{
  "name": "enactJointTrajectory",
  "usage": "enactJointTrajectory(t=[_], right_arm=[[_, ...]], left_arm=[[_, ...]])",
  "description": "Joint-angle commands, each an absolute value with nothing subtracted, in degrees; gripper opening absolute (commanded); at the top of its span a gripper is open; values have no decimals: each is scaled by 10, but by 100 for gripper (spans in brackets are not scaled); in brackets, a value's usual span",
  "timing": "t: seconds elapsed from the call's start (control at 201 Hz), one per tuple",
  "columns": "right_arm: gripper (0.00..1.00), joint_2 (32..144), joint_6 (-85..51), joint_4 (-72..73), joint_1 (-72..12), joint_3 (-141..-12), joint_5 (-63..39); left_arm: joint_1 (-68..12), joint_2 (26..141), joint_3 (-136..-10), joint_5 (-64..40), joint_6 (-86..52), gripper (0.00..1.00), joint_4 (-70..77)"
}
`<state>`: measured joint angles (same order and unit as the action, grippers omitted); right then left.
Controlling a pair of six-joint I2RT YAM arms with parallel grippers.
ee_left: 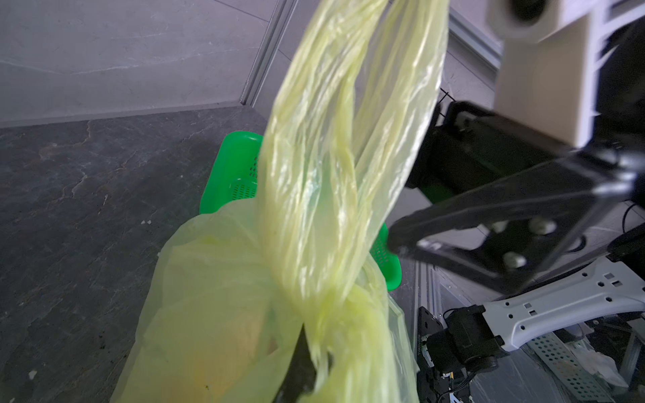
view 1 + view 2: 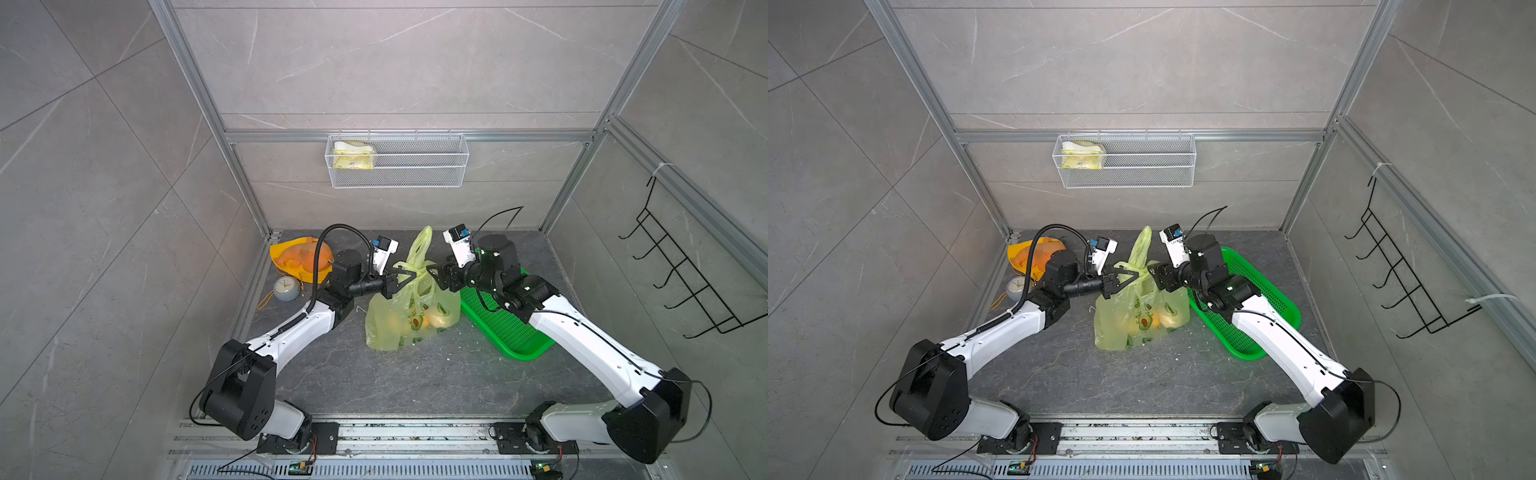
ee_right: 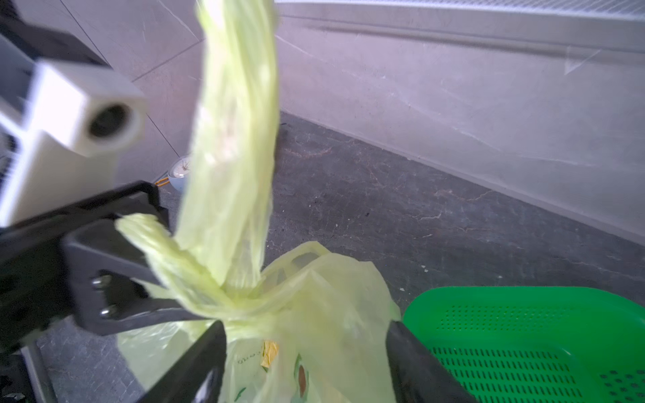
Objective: Place the pears into plastic bags & tie knots
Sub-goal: Tie the plastic bag at the center of the board.
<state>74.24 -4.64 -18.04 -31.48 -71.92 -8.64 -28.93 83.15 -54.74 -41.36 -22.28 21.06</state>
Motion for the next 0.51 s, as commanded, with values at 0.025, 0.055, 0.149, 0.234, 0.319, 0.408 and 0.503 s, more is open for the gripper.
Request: enactJointTrajectory(t=[0.025,0.055,0.149,0.234,0.319,0.408,0.503], right_arm=[[84,712,-75,-208,-308,-762,-117],[85,722,-76,-215,-306,-779,-122],[90,765,-76,-220,-296,-827,-141],[91,812,-82,-221,-285,-870,-167],[92,850,-89,-218,-276,-904,-185],[91,883,-93,-219,-272,-936,-199],[87,906,-97,-221,-268,-952,-208]], left_arm=[[-287,812,-545,-397,-202,0,234],[-288,813,-546,-398,-201,0,233],[-288,815,-548,-403,-200,0,235],[-288,817,-548,-408,-203,0,237],[-288,821,-550,-414,-207,0,241],[-288,824,-552,-419,-210,0,243],[-289,827,-554,-423,-212,0,244]])
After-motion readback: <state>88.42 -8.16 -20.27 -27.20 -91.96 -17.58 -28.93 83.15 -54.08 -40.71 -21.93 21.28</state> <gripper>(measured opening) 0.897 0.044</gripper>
